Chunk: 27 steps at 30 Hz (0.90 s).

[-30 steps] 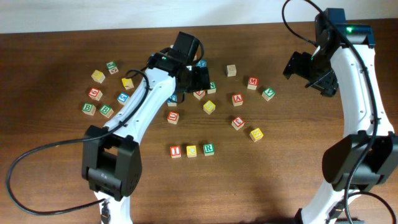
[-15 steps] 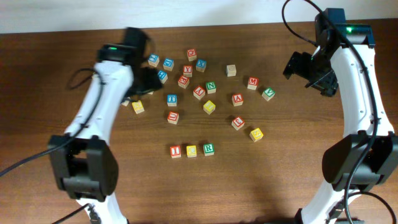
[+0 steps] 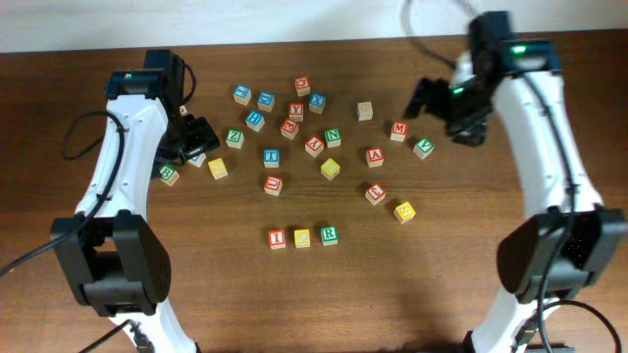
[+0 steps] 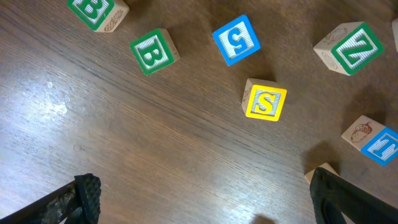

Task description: Spell out ICRA

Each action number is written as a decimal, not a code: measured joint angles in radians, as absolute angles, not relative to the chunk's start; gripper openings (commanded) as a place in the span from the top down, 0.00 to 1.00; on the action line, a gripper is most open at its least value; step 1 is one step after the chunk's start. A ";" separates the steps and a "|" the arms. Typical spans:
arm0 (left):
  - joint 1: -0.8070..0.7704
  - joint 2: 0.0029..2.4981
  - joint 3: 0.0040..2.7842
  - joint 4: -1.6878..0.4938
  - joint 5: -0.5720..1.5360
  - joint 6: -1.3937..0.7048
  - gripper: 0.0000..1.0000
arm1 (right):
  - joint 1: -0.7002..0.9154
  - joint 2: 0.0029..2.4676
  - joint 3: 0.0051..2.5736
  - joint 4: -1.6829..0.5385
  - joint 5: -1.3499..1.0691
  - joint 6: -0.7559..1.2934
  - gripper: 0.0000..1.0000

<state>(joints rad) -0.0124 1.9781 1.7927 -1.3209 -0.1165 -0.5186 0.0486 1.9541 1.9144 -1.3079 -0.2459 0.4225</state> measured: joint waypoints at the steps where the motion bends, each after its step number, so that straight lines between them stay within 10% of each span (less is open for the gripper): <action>1: -0.013 1.978 1.793 -1.321 -0.117 -0.519 0.01 | 0.121 1.955 1.883 -1.299 -0.181 0.412 0.02; 9: -0.013 1.978 1.793 -1.320 -0.117 -0.519 0.01 | 0.318 1.985 1.827 -1.085 -0.019 0.328 0.01; 15: -0.013 1.978 1.793 -1.321 -0.117 -0.519 0.01 | 0.340 2.137 1.798 -1.078 -0.007 0.284 0.36; 27: -0.013 1.978 1.793 -1.321 -0.117 -0.519 0.01 | 0.299 2.221 1.779 -1.045 -0.021 0.199 0.35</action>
<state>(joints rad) -0.0128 1.9781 1.7927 -1.3209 -0.1169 -0.5186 0.2989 2.2211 1.7790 -1.0447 -0.0208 0.1986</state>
